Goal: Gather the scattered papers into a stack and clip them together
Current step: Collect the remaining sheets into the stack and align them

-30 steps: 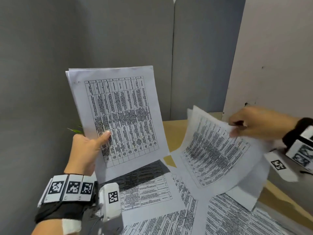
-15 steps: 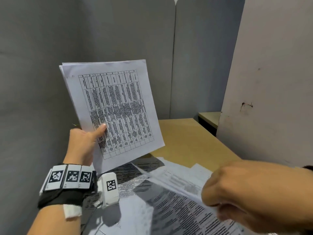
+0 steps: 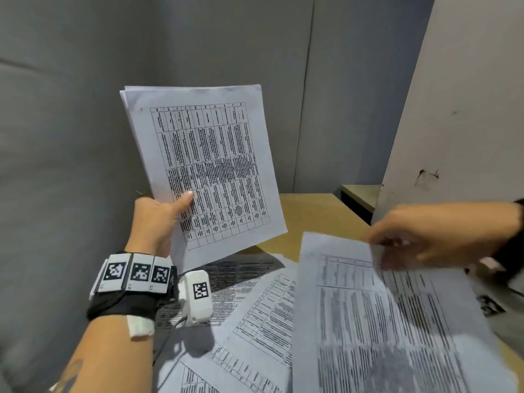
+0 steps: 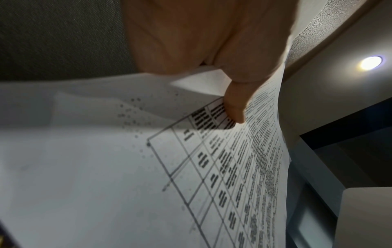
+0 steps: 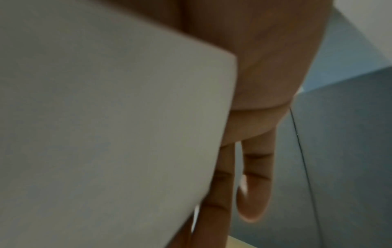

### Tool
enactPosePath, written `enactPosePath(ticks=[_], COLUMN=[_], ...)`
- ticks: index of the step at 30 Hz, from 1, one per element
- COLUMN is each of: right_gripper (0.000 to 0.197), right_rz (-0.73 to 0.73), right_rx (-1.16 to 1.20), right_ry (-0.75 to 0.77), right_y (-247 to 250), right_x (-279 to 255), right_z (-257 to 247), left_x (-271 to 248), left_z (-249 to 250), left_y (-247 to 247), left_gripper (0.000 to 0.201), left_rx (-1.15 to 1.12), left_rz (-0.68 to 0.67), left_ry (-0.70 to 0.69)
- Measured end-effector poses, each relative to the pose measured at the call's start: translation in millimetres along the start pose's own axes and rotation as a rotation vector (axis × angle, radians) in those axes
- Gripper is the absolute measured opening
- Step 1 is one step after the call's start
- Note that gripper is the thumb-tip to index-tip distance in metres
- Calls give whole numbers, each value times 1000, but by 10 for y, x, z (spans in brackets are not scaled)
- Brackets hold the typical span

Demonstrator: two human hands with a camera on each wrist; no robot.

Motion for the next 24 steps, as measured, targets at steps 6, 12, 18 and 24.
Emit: enactPosePath(ticks=[6, 12, 18, 24], right_gripper=[9, 21, 10, 75], right_rz=[-34, -66, -127, -130], right_rx=[-322, -379, -57, 146], right_ry=[-24, 119, 102, 89], right_y=[-281, -791, -865, -867], right_x=[923, 1761, 1890, 1938], right_z=[-93, -292, -352, -298], left_x=[108, 111, 97, 52], left_z=[-90, -120, -134, -107], left_y=[67, 54, 4, -18], left_gripper=[47, 46, 42, 40], left_rx=[-42, -23, -42, -17], left_rz=[-38, -37, -40, -19], left_ry=[26, 61, 49, 37])
Point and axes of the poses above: each hand's wrist, its own x-axis towards the middle knuckle, its own y-axis out of the back of the hand, z = x × y, the point moved 3 cm from there along x, towards the middle knuckle, and after that the axes turned 2 degrees about z, right-handed, at the moved point
